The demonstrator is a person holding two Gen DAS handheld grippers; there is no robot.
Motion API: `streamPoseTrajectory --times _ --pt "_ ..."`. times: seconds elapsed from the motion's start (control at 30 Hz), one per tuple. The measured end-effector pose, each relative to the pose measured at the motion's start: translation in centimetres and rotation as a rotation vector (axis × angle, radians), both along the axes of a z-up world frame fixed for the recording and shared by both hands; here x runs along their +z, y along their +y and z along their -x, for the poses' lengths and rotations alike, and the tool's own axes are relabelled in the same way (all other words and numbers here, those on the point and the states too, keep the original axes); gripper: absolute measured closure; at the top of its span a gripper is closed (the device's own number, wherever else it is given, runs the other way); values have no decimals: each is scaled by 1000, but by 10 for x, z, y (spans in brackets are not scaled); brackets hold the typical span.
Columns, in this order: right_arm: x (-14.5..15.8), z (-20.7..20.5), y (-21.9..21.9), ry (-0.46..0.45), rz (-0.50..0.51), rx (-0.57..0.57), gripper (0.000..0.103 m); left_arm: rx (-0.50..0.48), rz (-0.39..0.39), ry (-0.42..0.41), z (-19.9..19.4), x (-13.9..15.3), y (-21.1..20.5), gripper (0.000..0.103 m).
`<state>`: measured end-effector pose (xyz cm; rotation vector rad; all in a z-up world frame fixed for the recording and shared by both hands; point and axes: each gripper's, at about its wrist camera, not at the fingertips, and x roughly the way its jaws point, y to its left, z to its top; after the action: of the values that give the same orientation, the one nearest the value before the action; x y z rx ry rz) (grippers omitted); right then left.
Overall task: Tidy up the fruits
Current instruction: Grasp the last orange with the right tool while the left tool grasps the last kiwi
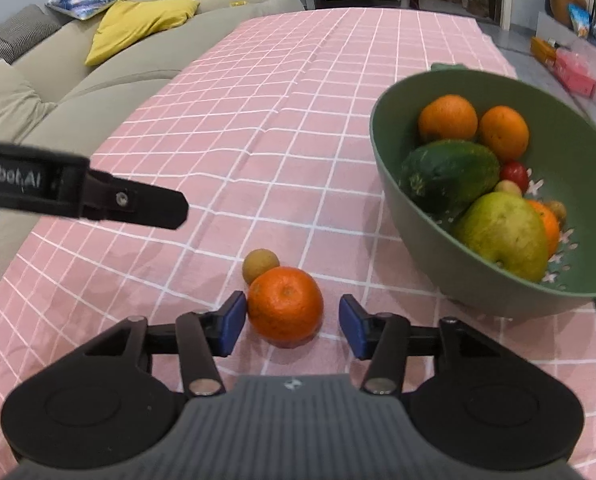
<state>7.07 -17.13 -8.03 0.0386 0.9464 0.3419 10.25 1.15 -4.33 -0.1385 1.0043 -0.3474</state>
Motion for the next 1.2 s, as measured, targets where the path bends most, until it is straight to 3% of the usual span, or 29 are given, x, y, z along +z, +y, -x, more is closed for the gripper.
streamPoseTrajectory --times 0.33,0.47,0.67,0.87,1.0,1.07,1.2 --pt "8 5 -23 54 73 -104 64 -107 -84 -81 6 -13 -33 26" --pt "8 6 -30 53 77 -114 64 -179 -123 -94 10 -22 -50 42" --pt "7 6 -38 57 72 -117 64 -213 -182 -90 11 -38 -62 53" --pt "7 6 -37 58 68 -116 64 -204 -169 -100 7 -44 -63 54" --pt "7 6 -38 60 68 -115 64 -223 -185 -107 8 -46 -67 63" --pt "6 5 -37 59 67 -117 64 -224 -190 -108 8 -46 -67 77" --pt "4 4 -36 61 63 -112 63 -217 -176 -105 6 -46 -65 77"
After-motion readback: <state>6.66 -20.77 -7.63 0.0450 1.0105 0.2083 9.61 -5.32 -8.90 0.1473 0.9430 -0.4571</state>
